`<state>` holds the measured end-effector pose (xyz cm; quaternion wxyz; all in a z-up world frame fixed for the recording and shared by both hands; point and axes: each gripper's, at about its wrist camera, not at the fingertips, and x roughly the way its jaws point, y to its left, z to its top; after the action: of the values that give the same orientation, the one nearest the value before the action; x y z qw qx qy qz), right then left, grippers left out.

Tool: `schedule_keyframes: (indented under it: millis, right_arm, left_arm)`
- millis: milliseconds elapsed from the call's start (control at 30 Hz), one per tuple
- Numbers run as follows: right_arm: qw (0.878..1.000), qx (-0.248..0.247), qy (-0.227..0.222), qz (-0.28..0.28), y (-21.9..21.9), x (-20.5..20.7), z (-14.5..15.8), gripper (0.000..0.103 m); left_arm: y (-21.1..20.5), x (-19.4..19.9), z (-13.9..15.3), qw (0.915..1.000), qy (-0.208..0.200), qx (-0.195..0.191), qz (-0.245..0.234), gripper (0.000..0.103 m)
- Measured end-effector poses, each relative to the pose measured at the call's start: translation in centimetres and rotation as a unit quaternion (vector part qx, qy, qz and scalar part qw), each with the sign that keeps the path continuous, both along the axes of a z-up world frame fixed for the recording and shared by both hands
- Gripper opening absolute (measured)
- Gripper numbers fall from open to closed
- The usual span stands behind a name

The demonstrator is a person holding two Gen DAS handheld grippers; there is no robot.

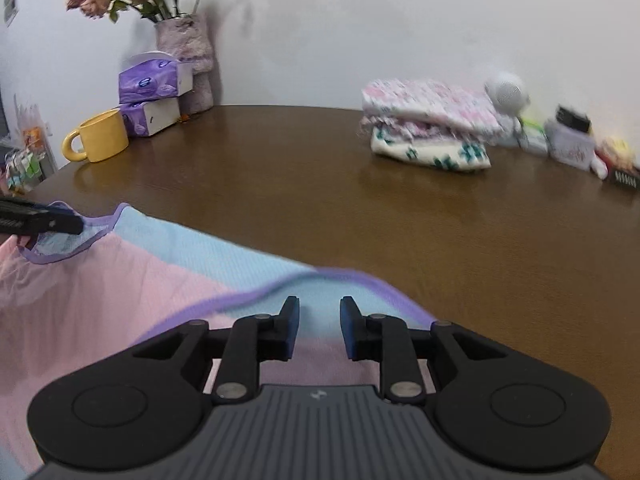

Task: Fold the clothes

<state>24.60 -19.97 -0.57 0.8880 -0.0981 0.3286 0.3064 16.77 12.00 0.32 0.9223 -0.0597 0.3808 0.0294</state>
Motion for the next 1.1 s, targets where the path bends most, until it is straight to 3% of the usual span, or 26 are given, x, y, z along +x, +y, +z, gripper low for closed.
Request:
schedule_keyframes:
  millis: [367,1100]
  right_arm:
    - [1.000,-0.008,0.001,-0.025,-0.3,3.8,-1.4,0.028]
    - [1.000,-0.009,-0.017,-0.011,1.2,9.0,-2.0,0.028]
  left_arm:
    - [1.8,1.1,-1.4,0.9995,-0.025,0.019,0.004,0.025]
    - [3.3,6.6,-1.8,0.9988,-0.042,0.024,0.012,0.026]
